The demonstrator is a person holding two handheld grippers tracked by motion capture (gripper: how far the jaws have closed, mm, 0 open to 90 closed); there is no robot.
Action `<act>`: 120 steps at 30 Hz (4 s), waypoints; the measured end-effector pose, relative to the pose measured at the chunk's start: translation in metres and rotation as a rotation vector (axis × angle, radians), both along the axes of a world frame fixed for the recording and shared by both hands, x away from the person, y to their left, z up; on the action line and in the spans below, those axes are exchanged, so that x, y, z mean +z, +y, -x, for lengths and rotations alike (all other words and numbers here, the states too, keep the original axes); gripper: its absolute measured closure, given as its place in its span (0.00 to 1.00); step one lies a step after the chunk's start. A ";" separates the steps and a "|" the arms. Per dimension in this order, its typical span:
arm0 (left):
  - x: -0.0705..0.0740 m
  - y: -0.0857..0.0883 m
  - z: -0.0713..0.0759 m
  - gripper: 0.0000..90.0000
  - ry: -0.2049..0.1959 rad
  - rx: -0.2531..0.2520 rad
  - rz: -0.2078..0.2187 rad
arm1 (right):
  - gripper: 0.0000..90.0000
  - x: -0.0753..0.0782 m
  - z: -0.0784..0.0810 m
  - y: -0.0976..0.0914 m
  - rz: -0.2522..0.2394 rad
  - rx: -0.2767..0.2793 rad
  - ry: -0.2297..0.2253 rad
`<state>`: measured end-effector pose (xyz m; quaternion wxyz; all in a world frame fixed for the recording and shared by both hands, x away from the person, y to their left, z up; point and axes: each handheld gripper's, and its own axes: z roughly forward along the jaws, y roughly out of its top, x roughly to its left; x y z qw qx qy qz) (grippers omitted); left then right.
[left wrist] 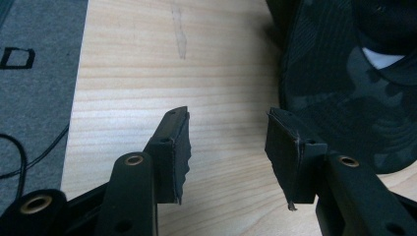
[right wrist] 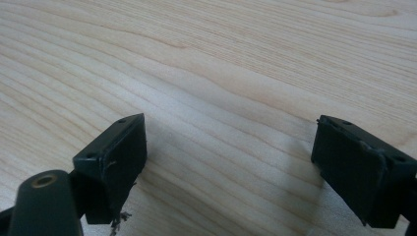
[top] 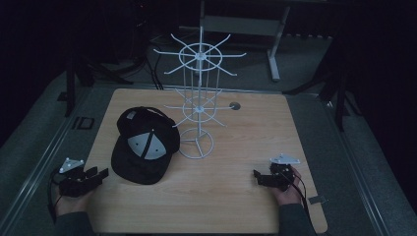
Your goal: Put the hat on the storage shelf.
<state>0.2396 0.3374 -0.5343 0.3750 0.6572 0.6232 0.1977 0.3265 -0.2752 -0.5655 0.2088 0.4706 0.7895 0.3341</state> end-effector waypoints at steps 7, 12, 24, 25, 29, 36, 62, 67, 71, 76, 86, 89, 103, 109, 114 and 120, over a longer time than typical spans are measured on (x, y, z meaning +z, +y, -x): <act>0.006 -0.001 0.001 0.56 -0.021 -0.020 0.008 | 0.15 0.000 0.000 0.000 0.000 0.000 0.000; 0.012 -0.004 0.000 0.54 -0.040 -0.049 0.008 | 0.15 0.000 0.000 0.000 0.000 0.000 0.000; 0.013 -0.014 -0.016 0.48 -0.018 -0.131 0.009 | 0.15 0.000 0.000 0.000 0.001 0.000 0.000; 0.013 -0.015 -0.018 0.47 -0.014 -0.136 0.009 | 0.15 0.000 0.000 0.000 0.001 0.001 0.000; 0.011 -0.018 -0.025 0.45 0.004 -0.147 0.003 | 0.15 0.000 0.000 0.000 0.002 0.001 0.000; 0.007 -0.017 -0.035 0.42 0.023 -0.177 0.012 | 0.15 0.000 0.000 0.000 0.002 0.001 0.000; 0.005 -0.025 -0.040 0.69 0.044 -0.328 0.062 | 0.15 0.000 0.000 0.000 0.002 0.000 0.000; -0.003 -0.039 -0.041 0.67 0.107 -0.441 0.062 | 0.15 0.000 0.000 0.000 0.001 0.000 0.000; -0.006 -0.047 -0.049 0.64 0.114 -0.460 0.099 | 0.15 0.000 0.000 0.000 0.002 0.000 0.000; -0.007 -0.055 -0.059 0.66 0.146 -0.476 0.115 | 0.15 0.000 0.000 0.000 0.003 0.000 0.001; -0.002 -0.069 -0.058 0.84 0.156 -0.548 0.206 | 0.15 0.000 0.000 0.000 0.002 0.000 0.000; 0.002 -0.068 -0.056 0.88 0.128 -0.539 0.237 | 0.15 0.000 0.000 0.000 0.002 0.000 0.000; 0.016 -0.061 -0.050 0.97 0.048 -0.378 0.176 | 0.15 0.000 0.000 0.000 0.001 -0.001 0.002; 0.020 -0.061 -0.050 0.97 0.026 -0.348 0.153 | 0.15 0.000 0.000 0.000 0.001 -0.002 0.003; 0.025 -0.062 -0.049 0.97 0.010 -0.336 0.132 | 0.15 0.000 0.000 0.000 0.001 -0.001 0.002; 0.031 -0.061 -0.047 0.97 -0.002 -0.325 0.107 | 0.15 0.000 0.000 0.000 0.001 -0.002 0.002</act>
